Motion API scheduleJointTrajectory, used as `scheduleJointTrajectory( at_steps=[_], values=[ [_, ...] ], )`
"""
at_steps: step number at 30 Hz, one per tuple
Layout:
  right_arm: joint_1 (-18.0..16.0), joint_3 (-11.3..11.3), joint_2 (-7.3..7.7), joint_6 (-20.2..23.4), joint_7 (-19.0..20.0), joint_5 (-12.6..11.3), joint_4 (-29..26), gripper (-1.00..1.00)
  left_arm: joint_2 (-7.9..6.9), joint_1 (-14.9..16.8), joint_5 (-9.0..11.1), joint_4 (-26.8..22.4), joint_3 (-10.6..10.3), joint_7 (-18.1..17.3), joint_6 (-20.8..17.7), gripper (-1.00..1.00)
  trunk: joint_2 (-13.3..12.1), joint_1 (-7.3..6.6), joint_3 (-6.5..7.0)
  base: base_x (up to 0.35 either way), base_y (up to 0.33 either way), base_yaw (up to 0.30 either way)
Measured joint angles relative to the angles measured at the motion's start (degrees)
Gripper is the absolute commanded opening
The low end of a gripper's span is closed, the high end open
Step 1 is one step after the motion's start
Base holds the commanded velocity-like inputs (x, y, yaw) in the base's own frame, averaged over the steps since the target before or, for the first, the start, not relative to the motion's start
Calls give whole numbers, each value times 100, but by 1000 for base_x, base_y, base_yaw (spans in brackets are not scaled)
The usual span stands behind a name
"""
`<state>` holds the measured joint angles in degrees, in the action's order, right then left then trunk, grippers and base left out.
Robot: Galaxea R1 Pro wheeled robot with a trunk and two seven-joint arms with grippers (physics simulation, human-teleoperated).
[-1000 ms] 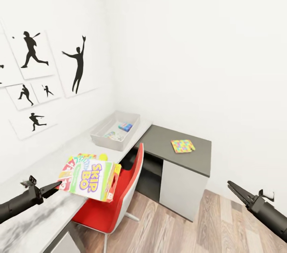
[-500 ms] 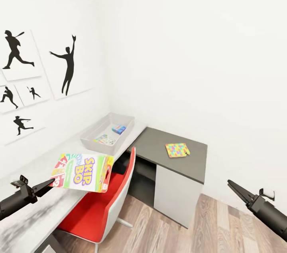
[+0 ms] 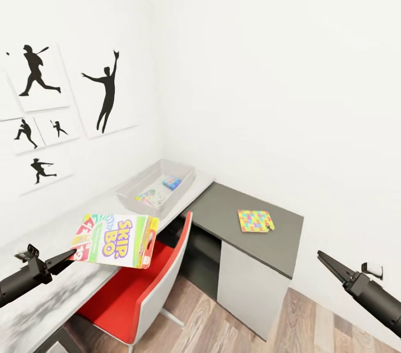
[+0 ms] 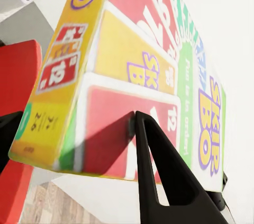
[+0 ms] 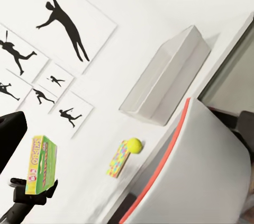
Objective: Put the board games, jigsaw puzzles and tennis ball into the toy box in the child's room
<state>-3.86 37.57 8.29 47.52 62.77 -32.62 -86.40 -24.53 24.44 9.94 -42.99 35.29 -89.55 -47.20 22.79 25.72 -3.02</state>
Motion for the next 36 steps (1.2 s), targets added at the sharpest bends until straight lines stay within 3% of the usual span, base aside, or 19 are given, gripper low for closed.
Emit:
scheduleJointTrajectory(
  at_steps=[7, 27, 36],
  values=[
    [3, 4, 5, -2, 6, -1, 32, 100, 1, 3, -8, 1, 1, -1, 7, -100, 0, -1, 15, 275, -112, 129],
    [3, 9, 10, 8, 8, -3, 57, 100, -8, 2, -14, -5, 6, 0, 16, -100, 0, 0, 119, 254, -183, -149],
    [4, 5, 17, 16, 1, -11, 61, 100, -7, 4, -17, -5, 8, -1, 16, -100, 0, -1, 120, 271, -6, -196]
  ],
)
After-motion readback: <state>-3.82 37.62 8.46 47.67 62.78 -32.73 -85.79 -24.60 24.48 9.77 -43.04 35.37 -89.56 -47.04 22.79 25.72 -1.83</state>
